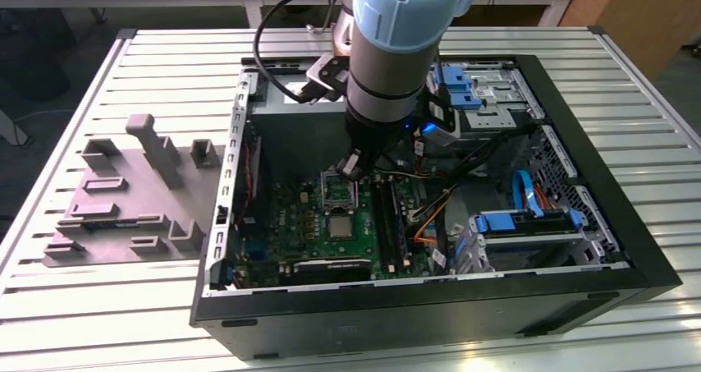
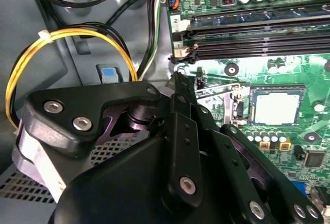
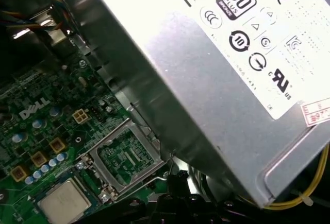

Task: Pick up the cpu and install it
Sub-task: 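Close the cpu cover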

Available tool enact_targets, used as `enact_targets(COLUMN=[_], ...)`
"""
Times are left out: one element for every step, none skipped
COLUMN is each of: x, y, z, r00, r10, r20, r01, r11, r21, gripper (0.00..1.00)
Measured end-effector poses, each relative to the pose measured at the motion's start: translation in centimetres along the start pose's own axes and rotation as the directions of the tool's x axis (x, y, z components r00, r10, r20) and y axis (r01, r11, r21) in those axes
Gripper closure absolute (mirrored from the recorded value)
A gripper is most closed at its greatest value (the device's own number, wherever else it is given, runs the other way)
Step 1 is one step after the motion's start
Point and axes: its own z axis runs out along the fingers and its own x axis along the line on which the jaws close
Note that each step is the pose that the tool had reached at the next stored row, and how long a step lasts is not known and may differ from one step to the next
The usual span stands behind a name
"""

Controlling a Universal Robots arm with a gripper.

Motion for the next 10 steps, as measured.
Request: enact_targets(x=[-0.04,-0.07,-0.09,-0.11,-0.13,-0.17,-0.21,-0.23,-0.25,-0.26], y=[0.01,0.01,0.01,0.01,0.00,0.01,0.01,0.02,0.02,0.02], z=[0.07,0.13,0.18,0.23,0.27,0.31,0.35,0.39,0.42,0.44], r00=[1.0000,1.0000,1.0000,1.0000,1.0000,1.0000,1.0000,1.0000,1.0000,1.0000], r10=[0.000,0.000,0.000,0.000,0.000,0.000,0.000,0.000,0.000,0.000], r20=[0.0006,0.0011,0.0013,0.0017,0.0020,0.0021,0.0023,0.0026,0.0026,0.0026], r01=[0.000,0.000,0.000,0.000,0.000,0.000,0.000,0.000,0.000,0.000], r11=[1.0000,1.0000,1.0000,1.0000,1.0000,1.0000,1.0000,1.0000,1.0000,1.0000], r21=[-0.0006,-0.0009,-0.0012,-0.0015,-0.0017,-0.0018,-0.0019,-0.0021,-0.0021,-0.0022], gripper=[0.89,0.89,0.89,0.89,0.89,0.89,0.89,0.89,0.89,0.89])
